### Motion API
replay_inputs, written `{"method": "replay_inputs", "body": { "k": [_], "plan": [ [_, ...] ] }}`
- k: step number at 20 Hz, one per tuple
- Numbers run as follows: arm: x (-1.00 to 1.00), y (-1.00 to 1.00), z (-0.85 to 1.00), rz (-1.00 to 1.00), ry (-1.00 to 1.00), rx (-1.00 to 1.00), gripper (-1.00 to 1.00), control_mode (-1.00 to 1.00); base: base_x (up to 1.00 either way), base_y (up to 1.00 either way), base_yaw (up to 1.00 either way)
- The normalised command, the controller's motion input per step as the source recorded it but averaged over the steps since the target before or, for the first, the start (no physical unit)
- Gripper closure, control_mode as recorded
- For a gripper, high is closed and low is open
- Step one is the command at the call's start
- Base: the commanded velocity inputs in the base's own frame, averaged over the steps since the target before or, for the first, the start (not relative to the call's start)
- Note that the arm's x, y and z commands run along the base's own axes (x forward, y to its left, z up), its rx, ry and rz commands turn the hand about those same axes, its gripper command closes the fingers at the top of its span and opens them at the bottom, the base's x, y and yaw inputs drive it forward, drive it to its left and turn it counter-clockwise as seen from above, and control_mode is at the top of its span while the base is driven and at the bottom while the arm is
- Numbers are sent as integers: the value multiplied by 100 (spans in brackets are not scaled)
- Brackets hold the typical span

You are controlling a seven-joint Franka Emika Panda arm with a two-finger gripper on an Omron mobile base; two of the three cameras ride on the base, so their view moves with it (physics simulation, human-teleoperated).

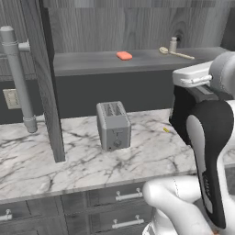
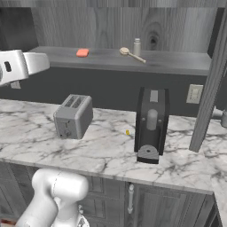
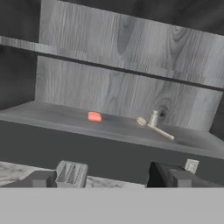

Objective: Pick the bar soap and dish brush from the cabinet and place them on the counter.

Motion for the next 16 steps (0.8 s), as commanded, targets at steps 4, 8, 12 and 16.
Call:
{"method": "replay_inputs", "body": {
  "k": [4, 8, 12, 16],
  "plan": [
    [44, 2, 0, -5, 5, -3, -100, -100, 0, 0, 0],
    [33, 0, 0, -3, 4, 0, -100, -100, 0, 0, 0],
    [16, 0, -6, 0, 1, 3, -100, -100, 0, 0, 0],
    [5, 0, -6, 2, 3, 8, -100, -100, 0, 0, 0]
  ]
}}
